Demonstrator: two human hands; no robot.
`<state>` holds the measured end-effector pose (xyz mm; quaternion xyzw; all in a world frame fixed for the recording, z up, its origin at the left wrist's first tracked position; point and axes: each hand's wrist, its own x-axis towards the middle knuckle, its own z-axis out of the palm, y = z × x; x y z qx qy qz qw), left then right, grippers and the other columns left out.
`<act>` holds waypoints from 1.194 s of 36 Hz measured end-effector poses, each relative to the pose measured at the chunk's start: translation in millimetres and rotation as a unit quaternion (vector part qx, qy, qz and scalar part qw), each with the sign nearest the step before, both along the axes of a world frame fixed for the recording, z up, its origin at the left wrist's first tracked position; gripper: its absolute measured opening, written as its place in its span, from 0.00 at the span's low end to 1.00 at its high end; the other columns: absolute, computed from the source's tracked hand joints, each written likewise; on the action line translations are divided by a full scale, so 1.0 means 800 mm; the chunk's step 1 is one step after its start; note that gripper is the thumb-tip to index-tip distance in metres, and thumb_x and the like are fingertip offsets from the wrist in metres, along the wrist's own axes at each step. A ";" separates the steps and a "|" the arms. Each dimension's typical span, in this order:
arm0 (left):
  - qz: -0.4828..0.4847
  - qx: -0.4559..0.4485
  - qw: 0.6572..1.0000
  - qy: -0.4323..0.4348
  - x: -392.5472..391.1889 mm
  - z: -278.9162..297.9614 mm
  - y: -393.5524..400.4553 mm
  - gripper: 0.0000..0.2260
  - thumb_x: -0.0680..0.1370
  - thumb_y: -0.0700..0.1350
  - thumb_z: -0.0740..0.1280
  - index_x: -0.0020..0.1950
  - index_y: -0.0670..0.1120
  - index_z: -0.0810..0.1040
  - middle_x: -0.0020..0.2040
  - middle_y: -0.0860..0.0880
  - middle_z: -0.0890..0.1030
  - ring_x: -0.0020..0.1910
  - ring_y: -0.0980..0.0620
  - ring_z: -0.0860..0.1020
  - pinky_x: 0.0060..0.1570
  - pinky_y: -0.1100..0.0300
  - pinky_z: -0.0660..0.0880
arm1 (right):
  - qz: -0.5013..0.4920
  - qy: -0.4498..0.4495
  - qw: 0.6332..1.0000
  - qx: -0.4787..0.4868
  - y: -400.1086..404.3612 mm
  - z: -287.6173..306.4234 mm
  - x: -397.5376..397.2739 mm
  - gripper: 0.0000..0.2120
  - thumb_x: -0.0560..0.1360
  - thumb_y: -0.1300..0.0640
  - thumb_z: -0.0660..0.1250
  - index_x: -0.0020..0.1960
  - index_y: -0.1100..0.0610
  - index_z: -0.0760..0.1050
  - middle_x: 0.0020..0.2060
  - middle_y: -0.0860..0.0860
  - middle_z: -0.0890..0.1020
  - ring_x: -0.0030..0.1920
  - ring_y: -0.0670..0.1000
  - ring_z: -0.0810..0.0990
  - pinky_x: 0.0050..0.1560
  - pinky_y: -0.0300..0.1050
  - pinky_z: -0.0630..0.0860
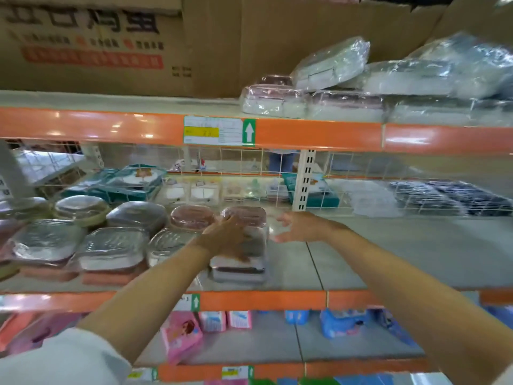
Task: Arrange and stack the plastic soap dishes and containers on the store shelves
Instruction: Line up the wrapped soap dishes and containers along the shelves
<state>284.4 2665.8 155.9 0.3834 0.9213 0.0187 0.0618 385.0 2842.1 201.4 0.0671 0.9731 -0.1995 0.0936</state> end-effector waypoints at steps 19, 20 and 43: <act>-0.109 0.073 0.988 0.081 0.200 0.155 0.041 0.04 0.77 0.44 0.64 0.47 0.46 0.78 0.42 0.53 0.76 0.41 0.54 0.74 0.42 0.63 0.68 | 0.042 0.127 0.988 0.072 0.023 0.100 0.201 0.15 0.73 0.50 0.72 0.56 0.54 0.74 0.42 0.43 0.75 0.46 0.46 0.76 0.46 0.38 0.72; -0.113 0.078 0.986 0.093 0.206 0.165 0.040 0.04 0.77 0.44 0.65 0.46 0.45 0.77 0.42 0.53 0.76 0.41 0.54 0.74 0.43 0.63 0.69 | 0.044 0.135 0.987 0.078 0.025 0.108 0.207 0.15 0.73 0.50 0.72 0.56 0.54 0.74 0.42 0.43 0.75 0.47 0.47 0.76 0.48 0.39 0.74; -0.103 0.199 0.948 0.227 0.130 0.331 0.038 0.10 0.77 0.47 0.66 0.51 0.42 0.82 0.48 0.48 0.82 0.49 0.51 0.79 0.52 0.55 0.75 | 0.003 0.285 0.940 0.188 0.045 0.263 0.175 0.24 0.76 0.47 0.67 0.67 0.59 0.70 0.59 0.53 0.76 0.58 0.53 0.75 0.60 0.48 0.72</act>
